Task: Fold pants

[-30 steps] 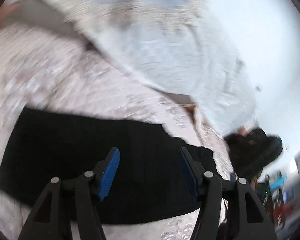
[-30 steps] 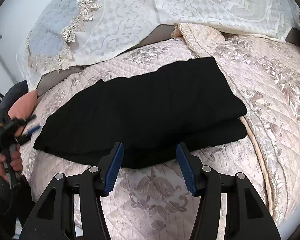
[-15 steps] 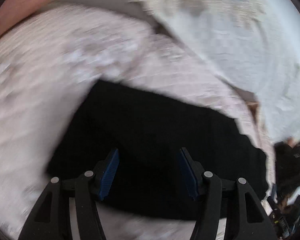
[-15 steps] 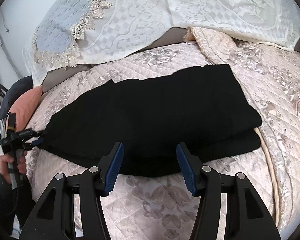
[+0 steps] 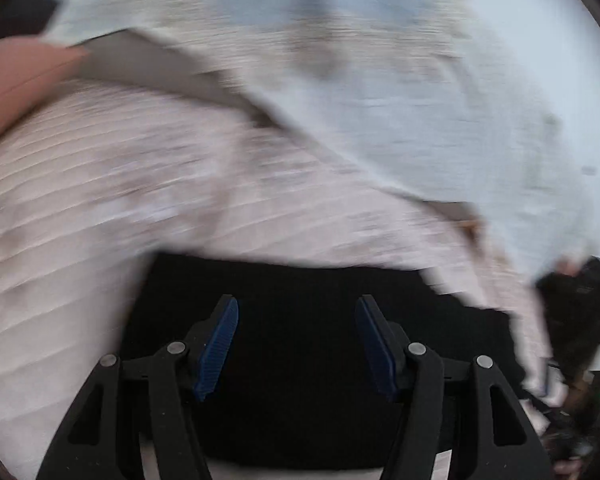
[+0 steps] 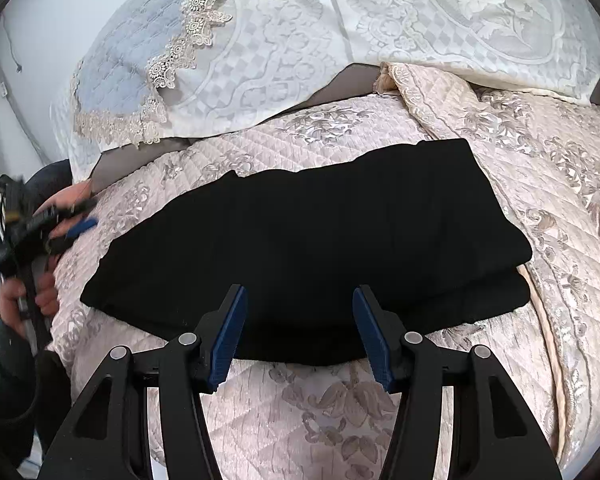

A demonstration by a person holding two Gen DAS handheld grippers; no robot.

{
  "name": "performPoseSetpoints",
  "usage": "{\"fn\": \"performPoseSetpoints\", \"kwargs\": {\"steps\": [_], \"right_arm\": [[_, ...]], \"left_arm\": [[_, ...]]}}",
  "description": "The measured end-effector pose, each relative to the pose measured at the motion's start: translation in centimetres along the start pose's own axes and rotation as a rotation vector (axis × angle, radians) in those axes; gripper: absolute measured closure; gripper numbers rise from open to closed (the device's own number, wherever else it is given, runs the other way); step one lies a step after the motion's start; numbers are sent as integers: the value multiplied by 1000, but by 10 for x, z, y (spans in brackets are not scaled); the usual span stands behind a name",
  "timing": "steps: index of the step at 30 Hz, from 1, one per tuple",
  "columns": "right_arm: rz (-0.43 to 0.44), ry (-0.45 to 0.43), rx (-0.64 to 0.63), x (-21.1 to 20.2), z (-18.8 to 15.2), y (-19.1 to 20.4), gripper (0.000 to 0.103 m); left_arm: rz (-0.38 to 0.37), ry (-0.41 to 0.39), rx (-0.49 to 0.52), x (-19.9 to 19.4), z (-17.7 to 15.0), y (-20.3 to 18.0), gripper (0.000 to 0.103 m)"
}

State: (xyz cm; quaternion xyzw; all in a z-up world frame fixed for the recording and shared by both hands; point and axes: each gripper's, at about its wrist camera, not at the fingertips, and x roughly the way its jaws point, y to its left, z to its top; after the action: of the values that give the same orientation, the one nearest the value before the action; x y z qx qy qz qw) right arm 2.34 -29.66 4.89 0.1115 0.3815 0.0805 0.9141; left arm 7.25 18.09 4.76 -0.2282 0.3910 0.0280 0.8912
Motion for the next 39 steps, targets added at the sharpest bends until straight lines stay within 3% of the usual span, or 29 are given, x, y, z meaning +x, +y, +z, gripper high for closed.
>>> {"fn": "performPoseSetpoints", "kwargs": {"steps": [2, 3, 7, 11, 14, 18, 20, 23, 27, 32, 37, 39], "right_arm": [[3, 5, -5, 4, 0, 1, 47], [7, 7, -7, 6, 0, 1, 47], [14, 26, -16, 17, -1, 7, 47], [32, 19, -31, 17, -1, 17, 47], [23, 15, -32, 14, 0, 17, 47], [5, 6, -16, 12, 3, 11, 47], [-2, 5, -3, 12, 4, 8, 47], [-2, 2, 3, 11, 4, 6, 47], [3, 4, -7, 11, 2, 6, 47], [21, 22, -12, 24, 1, 9, 47], [33, 32, -32, 29, -1, 19, 47], [27, 34, -47, 28, -1, 22, 47]], "left_arm": [[104, 60, -29, 1, -15, 25, 40], [120, 86, -40, 5, -20, 31, 40], [-32, 180, -139, 28, -27, 36, 40], [-62, 129, -111, 48, -10, 7, 40], [-115, 102, -3, 59, 9, -36, 40], [-360, 154, 148, 66, 11, -95, 40], [-391, 156, 178, 65, 6, -109, 40], [-342, 105, 154, 51, -2, -95, 40], [-139, 16, 66, 24, -9, -43, 40], [-3, 54, 3, 26, -14, 3, 39], [-23, 89, 54, 50, -7, -14, 38], [-20, 145, -8, 67, -4, -11, 39]]}}
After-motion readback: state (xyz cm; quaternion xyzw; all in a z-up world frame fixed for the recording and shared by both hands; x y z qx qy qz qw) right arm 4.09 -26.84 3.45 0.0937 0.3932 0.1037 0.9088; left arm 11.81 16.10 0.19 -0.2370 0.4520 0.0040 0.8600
